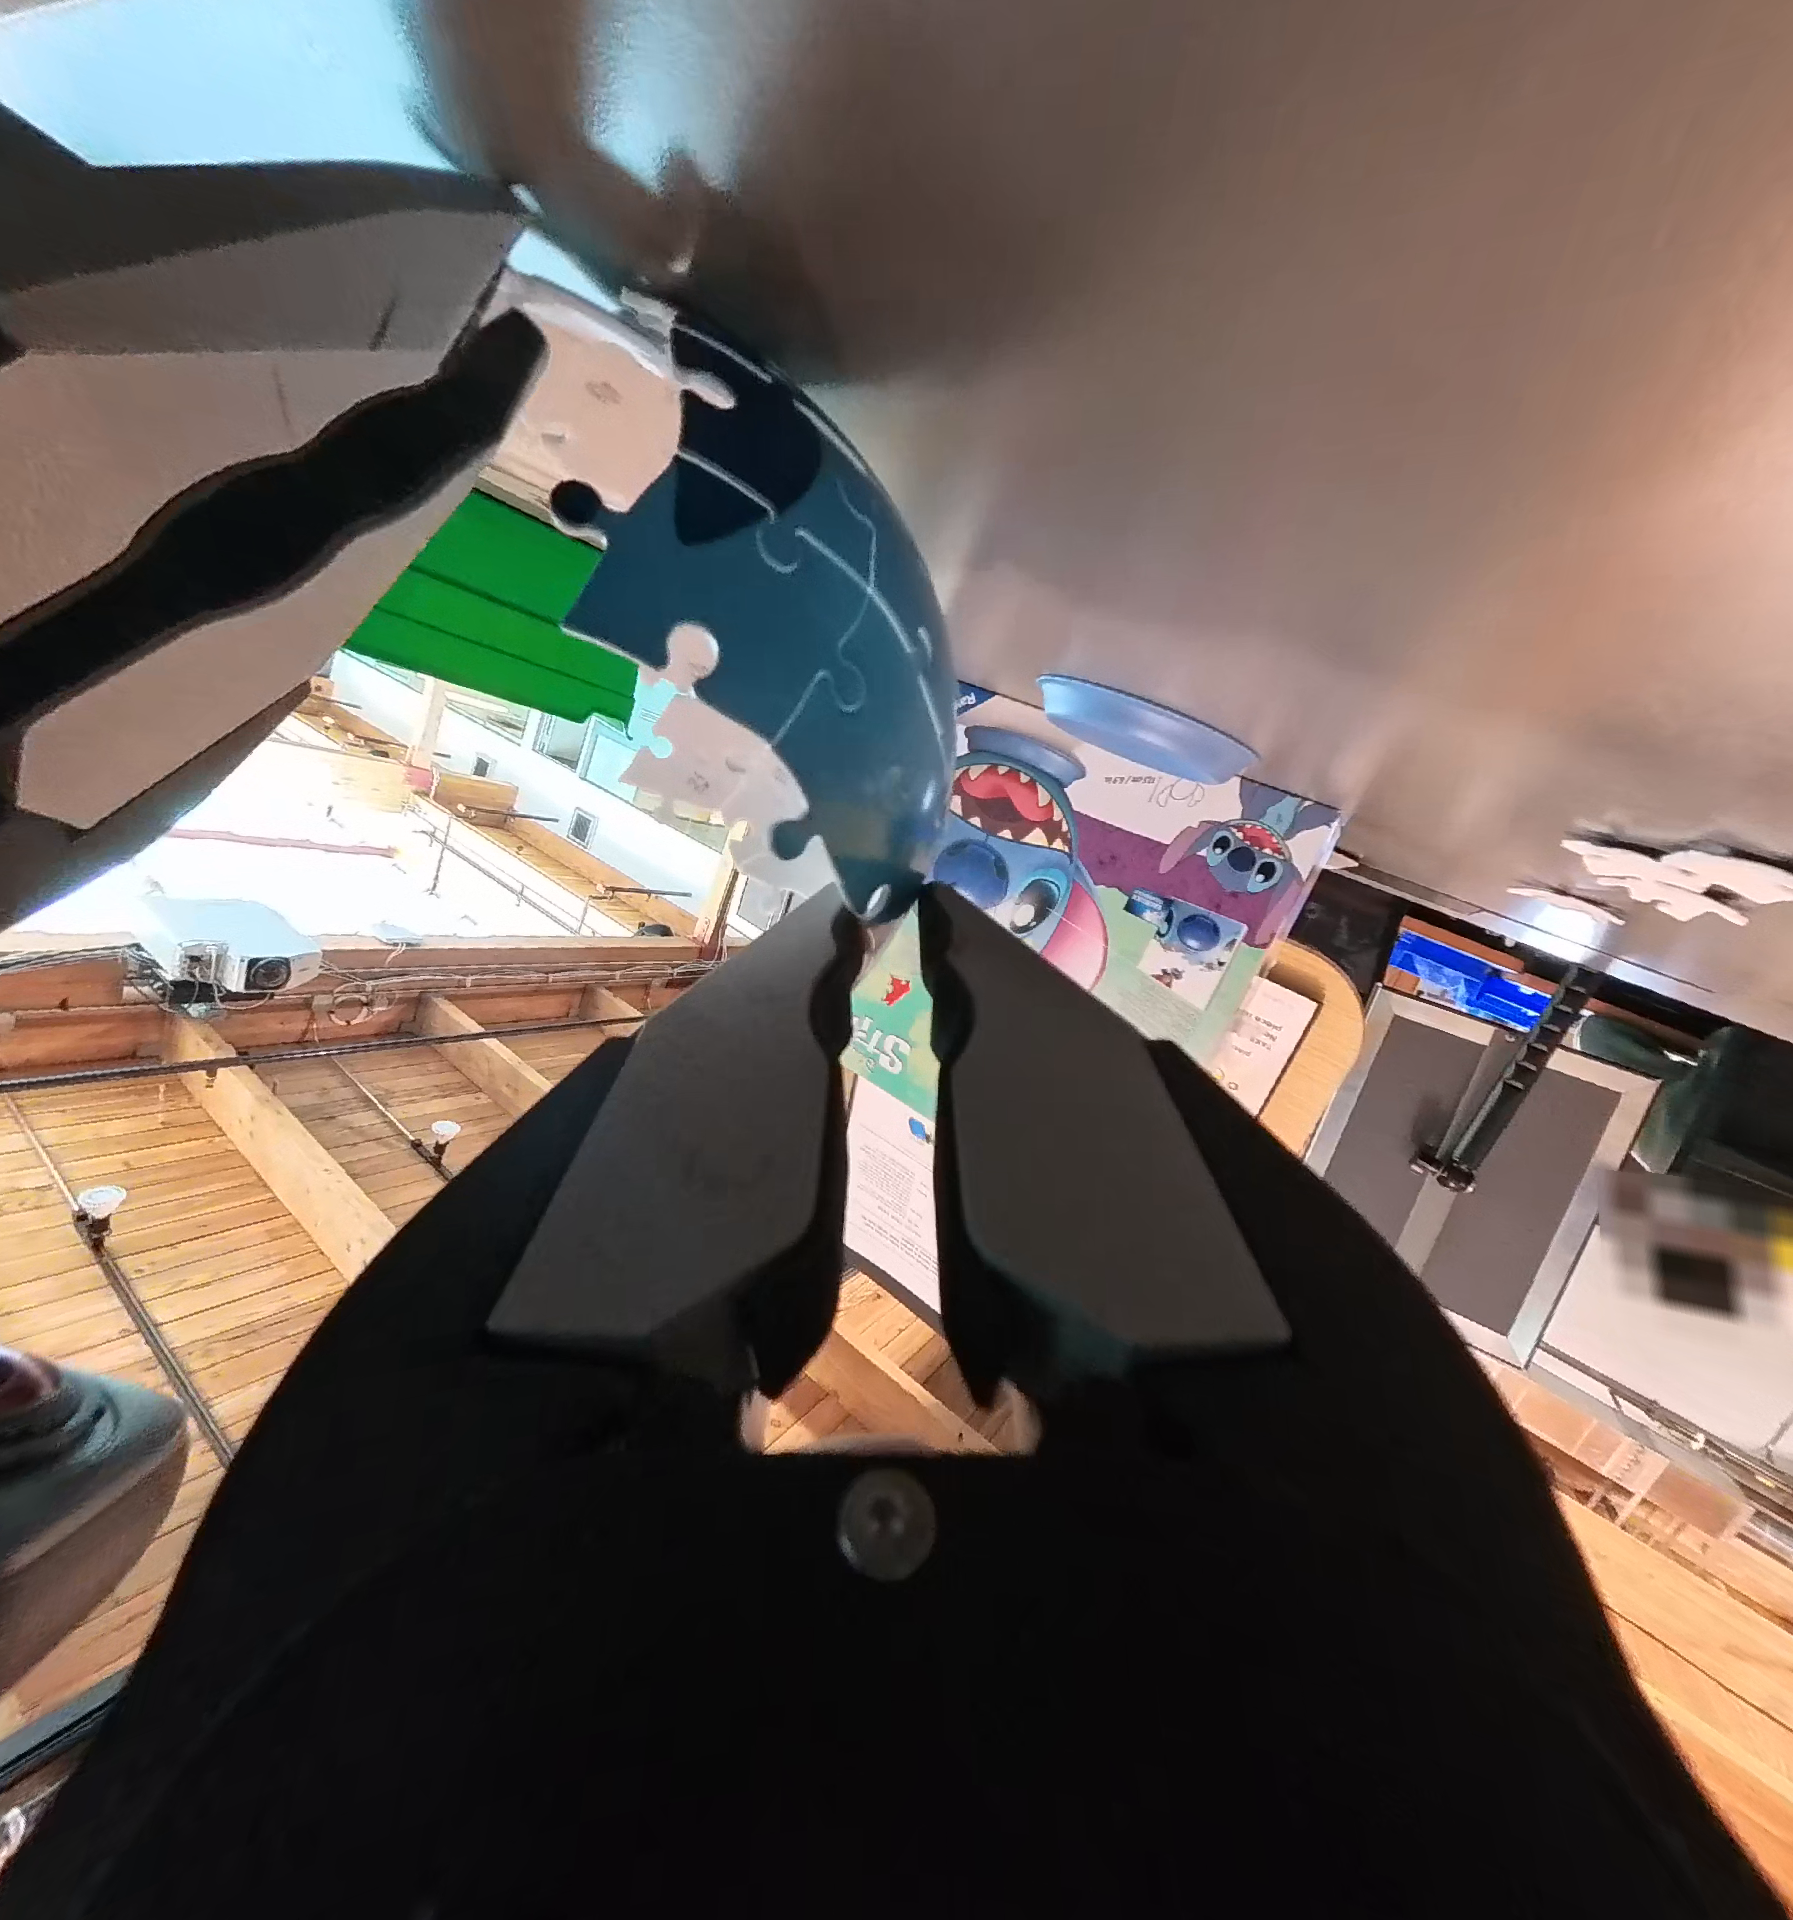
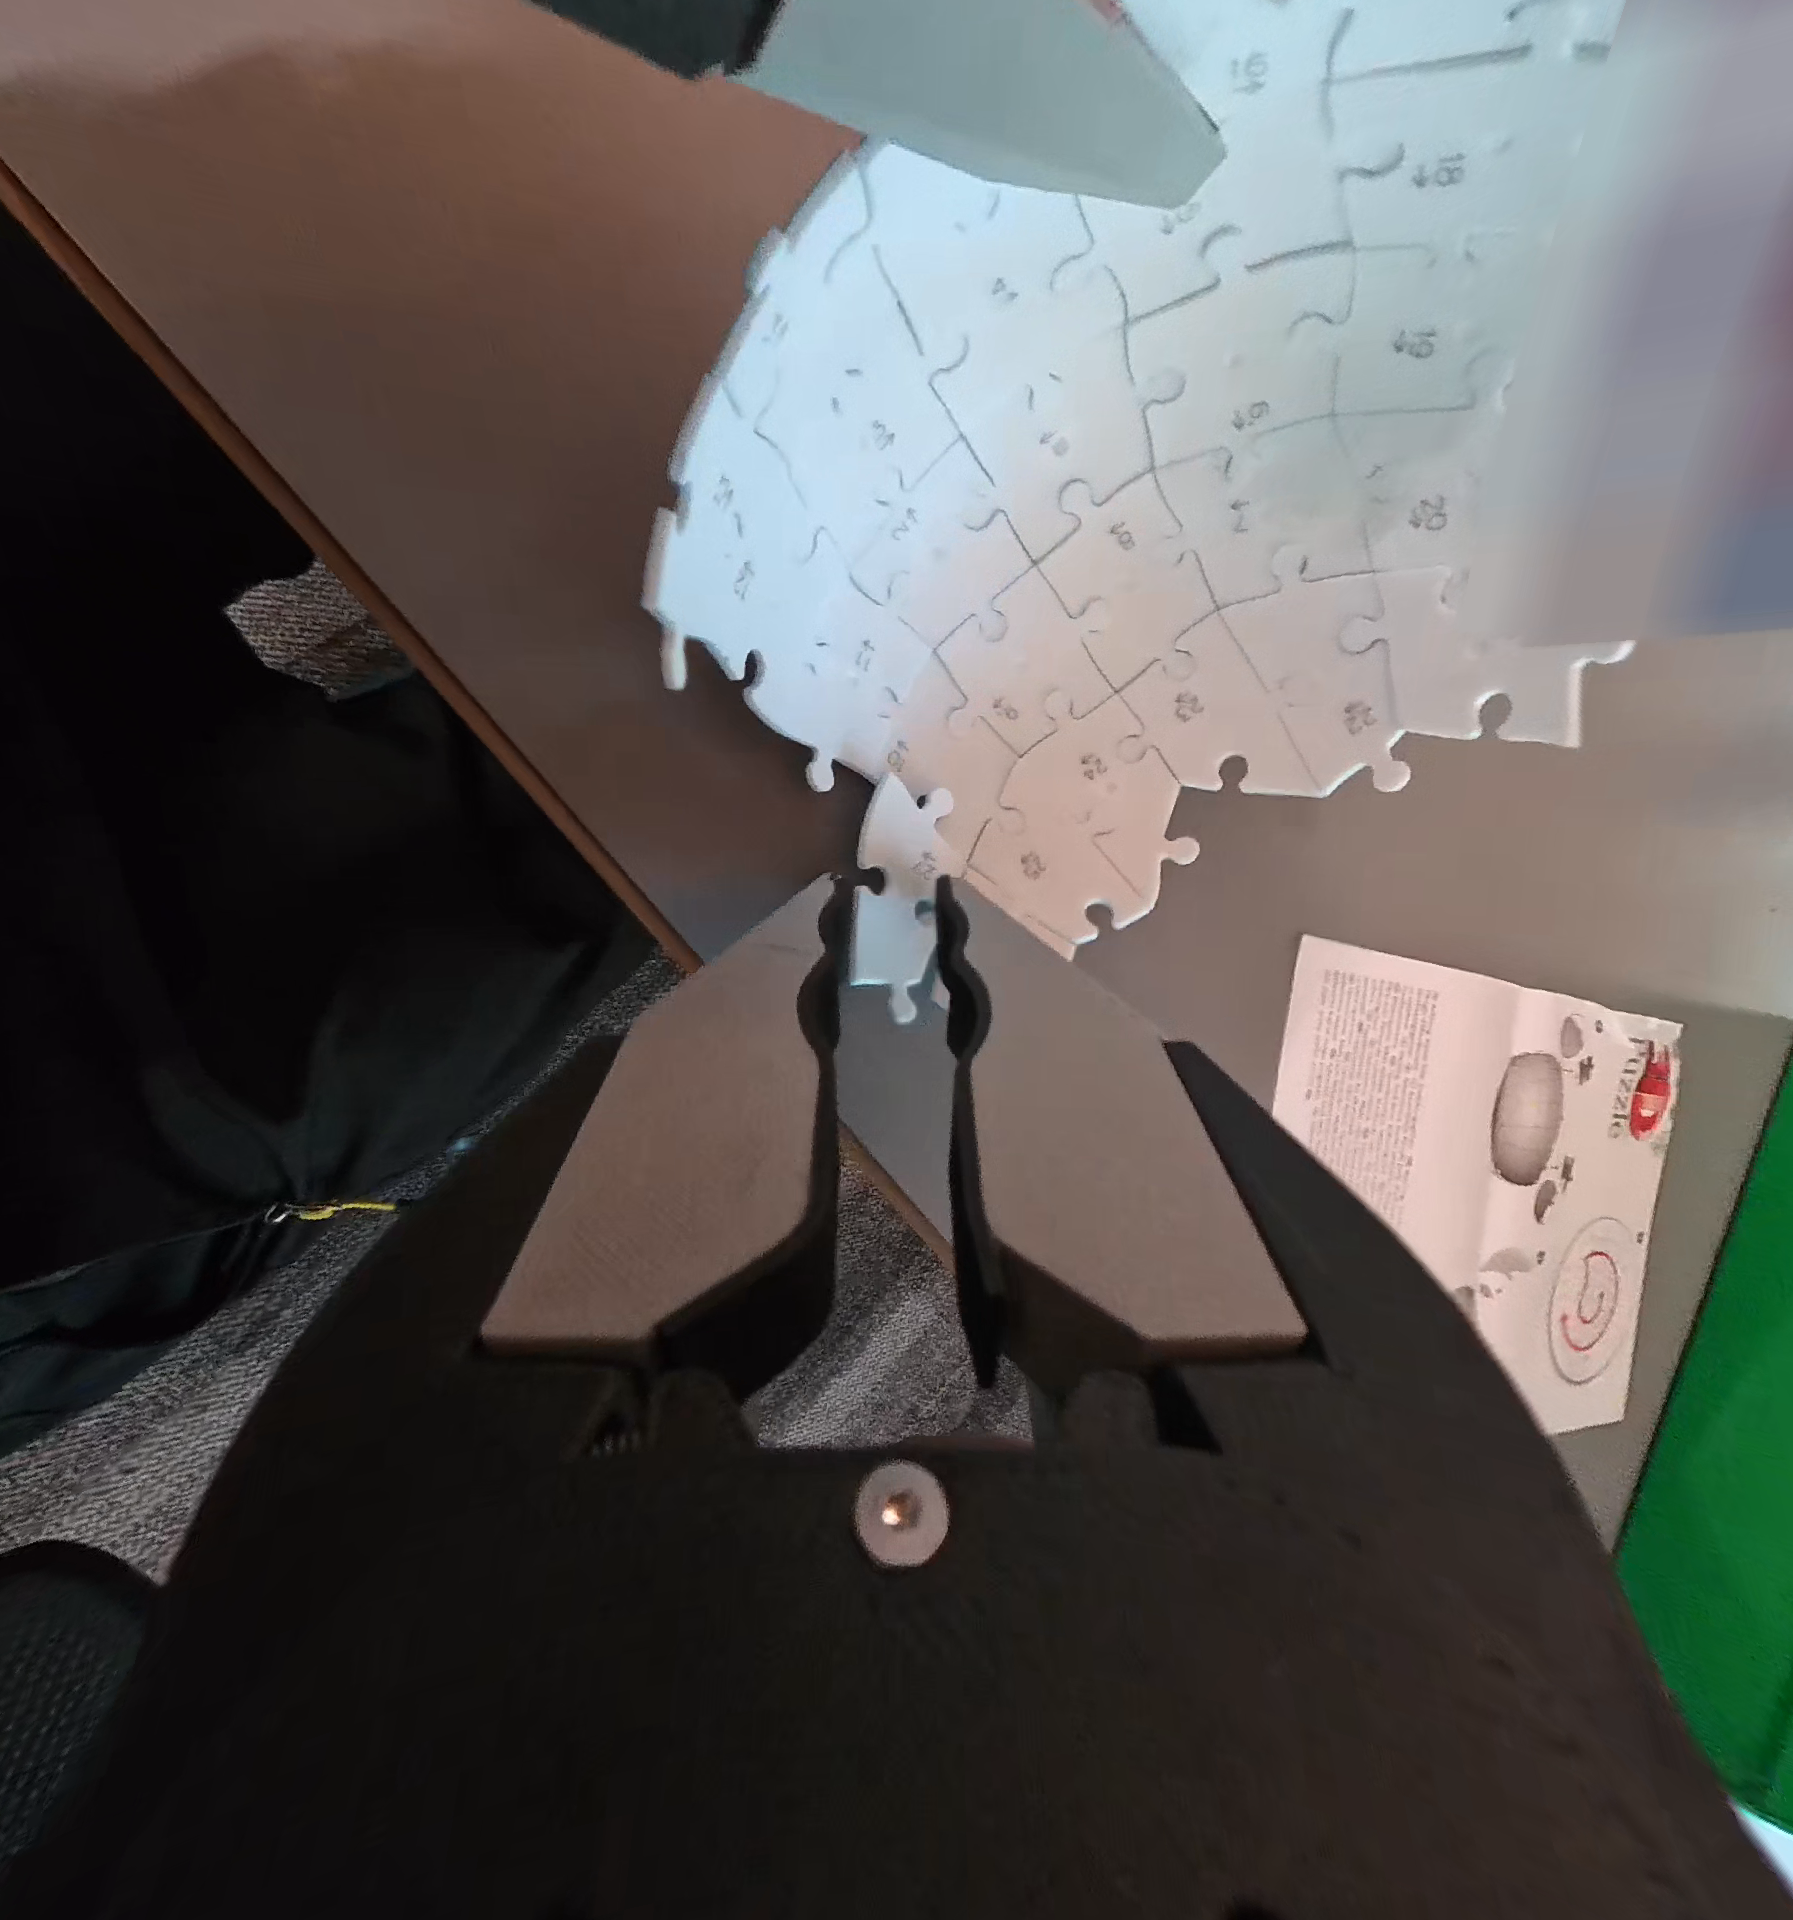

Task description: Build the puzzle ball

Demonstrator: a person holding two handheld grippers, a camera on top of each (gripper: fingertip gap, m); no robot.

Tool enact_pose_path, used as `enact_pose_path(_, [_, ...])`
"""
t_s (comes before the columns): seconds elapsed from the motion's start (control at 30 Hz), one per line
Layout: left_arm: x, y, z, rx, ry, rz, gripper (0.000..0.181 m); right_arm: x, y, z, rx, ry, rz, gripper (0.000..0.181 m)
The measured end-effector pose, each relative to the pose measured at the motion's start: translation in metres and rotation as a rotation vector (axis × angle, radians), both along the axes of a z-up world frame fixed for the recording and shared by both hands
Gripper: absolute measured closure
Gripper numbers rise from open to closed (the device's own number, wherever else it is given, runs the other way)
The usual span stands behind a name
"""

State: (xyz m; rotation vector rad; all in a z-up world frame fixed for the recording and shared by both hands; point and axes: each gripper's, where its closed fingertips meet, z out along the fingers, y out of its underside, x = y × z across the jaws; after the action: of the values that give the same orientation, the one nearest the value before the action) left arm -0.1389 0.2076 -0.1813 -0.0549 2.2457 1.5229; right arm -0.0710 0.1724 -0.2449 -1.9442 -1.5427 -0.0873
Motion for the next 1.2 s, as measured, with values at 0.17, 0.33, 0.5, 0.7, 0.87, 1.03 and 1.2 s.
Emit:
enact_pose_path(0.17, [0.0, 0.001, 0.001, 0.002, -0.001, 0.005, 0.175, 0.001, -0.003, 0.002, -0.033, 0.04, -0.002, 0.154])
enact_pose_path(0.33, [0.0, -0.001, 0.0, -0.001, -0.002, 0.005, 0.175, 0.001, -0.004, 0.002, -0.057, 0.075, -0.011, 0.154])
enact_pose_path(0.5, [0.001, -0.003, 0.001, 0.001, -0.005, 0.003, 0.175, 0.0, -0.006, 0.0, -0.074, 0.089, -0.02, 0.164])
enact_pose_path(0.7, [-0.003, 0.0, 0.002, 0.014, -0.017, 0.053, 0.175, 0.0, -0.005, -0.002, -0.109, 0.128, -0.049, 0.169])
enact_pose_path(0.87, [-0.002, 0.0, 0.003, 0.045, -0.016, 0.058, 0.175, 0.0, 0.002, -0.002, -0.119, 0.157, -0.062, 0.172])
enact_pose_path(1.03, [-0.003, 0.001, 0.005, 0.053, -0.035, 0.074, 0.173, -0.001, 0.008, -0.002, -0.133, 0.176, -0.068, 0.172])
enact_pose_path(1.2, [-0.003, 0.002, 0.005, 0.037, -0.09, 0.122, 0.152, 0.0, 0.01, -0.002, -0.113, 0.16, -0.068, 0.172])
